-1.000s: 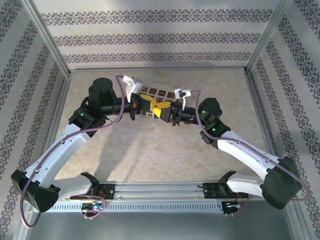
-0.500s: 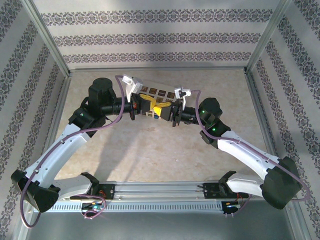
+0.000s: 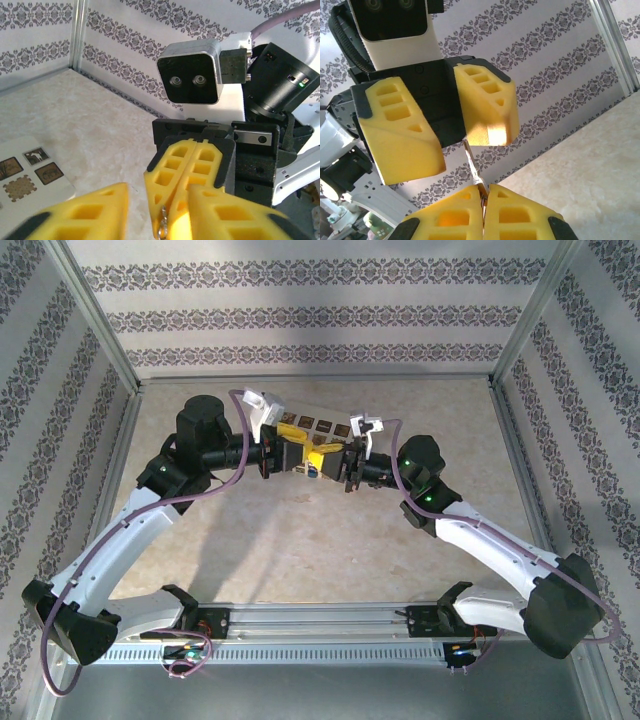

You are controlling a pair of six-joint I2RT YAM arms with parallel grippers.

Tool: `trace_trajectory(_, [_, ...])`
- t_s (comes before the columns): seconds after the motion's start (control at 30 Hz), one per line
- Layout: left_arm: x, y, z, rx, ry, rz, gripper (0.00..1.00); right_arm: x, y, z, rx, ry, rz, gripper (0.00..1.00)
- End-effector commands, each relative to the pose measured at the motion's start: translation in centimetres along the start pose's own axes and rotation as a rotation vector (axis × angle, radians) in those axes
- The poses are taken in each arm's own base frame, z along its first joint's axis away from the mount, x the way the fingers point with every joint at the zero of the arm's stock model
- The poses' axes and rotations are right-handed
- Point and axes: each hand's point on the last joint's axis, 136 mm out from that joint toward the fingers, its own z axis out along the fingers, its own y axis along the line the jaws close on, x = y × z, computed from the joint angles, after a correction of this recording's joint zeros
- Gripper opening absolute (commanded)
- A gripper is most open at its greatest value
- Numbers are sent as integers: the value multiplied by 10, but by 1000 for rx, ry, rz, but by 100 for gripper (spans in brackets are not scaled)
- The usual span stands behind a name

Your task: Unlock a padlock with a key

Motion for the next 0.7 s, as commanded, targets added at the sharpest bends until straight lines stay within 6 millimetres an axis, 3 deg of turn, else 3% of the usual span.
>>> trace_trajectory(0.0, [-8,4,-9,-44,-41,18,54,-7,-1,-7,24,-30,-31,0])
trace_trajectory(0.07, [-12,10,-12,-90,-60,13,64,-5,-8,-10,58,-28,-23,0])
trace_trajectory(0.3, [-6,43,-14,-257,-39,-45,75,8,-46,-35,265,-7,-7,0])
trace_trajectory(0.67, [39,84,36,-288,128,-134,77,50,-115,-104,693,71,46,0])
